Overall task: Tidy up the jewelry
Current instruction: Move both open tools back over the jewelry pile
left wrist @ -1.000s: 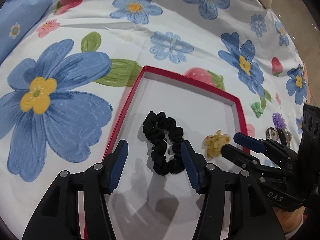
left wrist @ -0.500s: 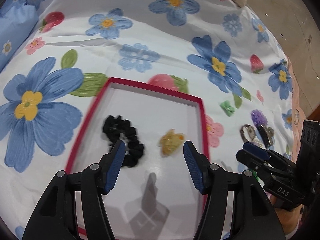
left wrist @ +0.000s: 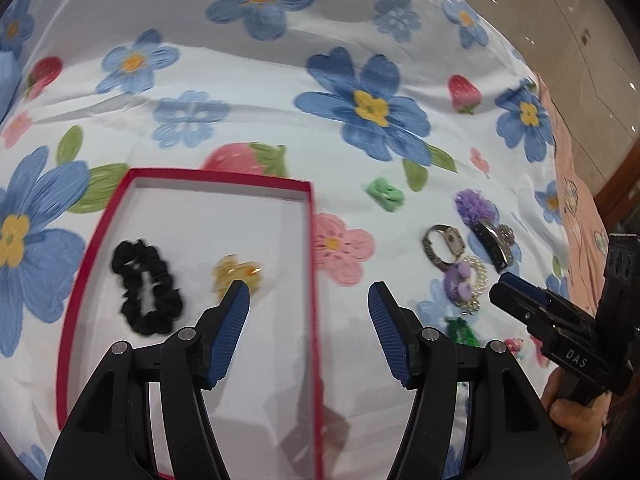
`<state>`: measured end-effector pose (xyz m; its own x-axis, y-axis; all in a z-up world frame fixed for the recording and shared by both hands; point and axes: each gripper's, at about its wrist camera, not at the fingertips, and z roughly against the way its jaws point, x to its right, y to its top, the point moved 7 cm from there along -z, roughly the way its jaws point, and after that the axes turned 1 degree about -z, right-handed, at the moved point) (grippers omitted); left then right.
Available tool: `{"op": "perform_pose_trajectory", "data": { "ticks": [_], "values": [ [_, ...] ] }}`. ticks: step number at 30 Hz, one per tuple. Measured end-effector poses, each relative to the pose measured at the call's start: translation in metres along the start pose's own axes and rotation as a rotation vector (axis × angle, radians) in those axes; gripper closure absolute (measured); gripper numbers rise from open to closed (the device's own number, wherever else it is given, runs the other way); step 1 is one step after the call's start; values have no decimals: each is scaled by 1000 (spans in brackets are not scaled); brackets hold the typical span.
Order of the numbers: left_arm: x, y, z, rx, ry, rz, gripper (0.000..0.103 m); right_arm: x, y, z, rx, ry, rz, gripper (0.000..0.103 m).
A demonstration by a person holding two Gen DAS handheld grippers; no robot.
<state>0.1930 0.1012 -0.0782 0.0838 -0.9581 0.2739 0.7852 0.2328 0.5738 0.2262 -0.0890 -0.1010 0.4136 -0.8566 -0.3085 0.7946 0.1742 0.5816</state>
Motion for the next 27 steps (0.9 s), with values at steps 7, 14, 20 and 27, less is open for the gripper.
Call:
{"op": "perform_pose_trajectory", "data": {
  "ticks": [7,14,20,27],
  "values": [
    [27,8,-16,-18,-12,-41,40,35,3,9,20,-35,-42,51],
    [47,19,-38,-40,-18,-80,40,59,10,4,22,-58,-65,51],
    [59,34,-60,-56,-15,-116,40,69,18,-10,10,-63,-64,51],
    [71,58,-94,-78,-12,-144,40,82,26,-32,-14,-71,-64,52]
  ]
}}
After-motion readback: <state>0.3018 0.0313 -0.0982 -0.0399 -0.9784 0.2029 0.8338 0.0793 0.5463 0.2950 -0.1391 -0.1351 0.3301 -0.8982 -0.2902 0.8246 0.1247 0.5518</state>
